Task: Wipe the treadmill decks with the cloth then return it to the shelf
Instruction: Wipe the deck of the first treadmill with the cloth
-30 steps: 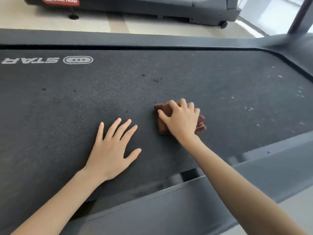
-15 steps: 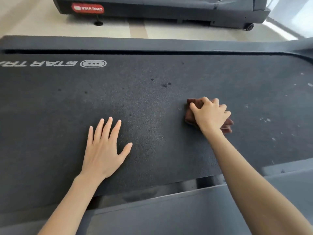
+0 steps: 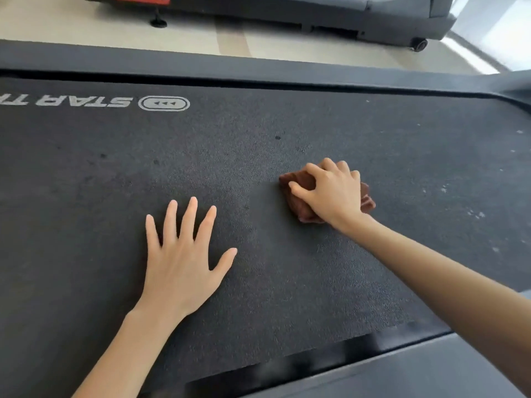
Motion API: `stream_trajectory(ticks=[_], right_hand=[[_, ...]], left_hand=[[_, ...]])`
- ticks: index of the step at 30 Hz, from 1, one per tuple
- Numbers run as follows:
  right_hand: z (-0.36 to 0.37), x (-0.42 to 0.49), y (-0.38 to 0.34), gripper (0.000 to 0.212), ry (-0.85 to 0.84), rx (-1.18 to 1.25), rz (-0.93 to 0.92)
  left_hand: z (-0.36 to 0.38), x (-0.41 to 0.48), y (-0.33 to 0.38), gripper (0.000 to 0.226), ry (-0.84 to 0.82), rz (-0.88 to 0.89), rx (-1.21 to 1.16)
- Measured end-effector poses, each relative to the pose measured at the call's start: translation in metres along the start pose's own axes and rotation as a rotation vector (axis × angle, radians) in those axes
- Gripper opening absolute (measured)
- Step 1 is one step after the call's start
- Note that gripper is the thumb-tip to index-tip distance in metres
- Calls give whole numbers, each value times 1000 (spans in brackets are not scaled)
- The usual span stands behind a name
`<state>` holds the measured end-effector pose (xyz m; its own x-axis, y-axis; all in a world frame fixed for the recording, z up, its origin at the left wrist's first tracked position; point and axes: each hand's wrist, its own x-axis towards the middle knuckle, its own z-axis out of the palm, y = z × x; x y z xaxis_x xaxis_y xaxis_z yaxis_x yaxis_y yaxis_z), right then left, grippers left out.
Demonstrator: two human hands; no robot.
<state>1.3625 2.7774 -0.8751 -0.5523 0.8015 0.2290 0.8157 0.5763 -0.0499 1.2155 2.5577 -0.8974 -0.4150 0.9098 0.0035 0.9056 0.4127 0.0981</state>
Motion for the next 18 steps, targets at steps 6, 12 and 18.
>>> stream_trajectory(ticks=[6, 12, 18], right_hand=[[12, -15, -67, 35, 99, 45, -85], [-7, -66, -58, 33, 76, 198, -303], [-5, -23, -35, 38, 28, 104, -30]], left_hand=[[0, -1, -1, 78, 21, -7, -16], [3, 1, -5, 68, 64, -23, -67], [3, 2, -3, 66, 79, -32, -71]])
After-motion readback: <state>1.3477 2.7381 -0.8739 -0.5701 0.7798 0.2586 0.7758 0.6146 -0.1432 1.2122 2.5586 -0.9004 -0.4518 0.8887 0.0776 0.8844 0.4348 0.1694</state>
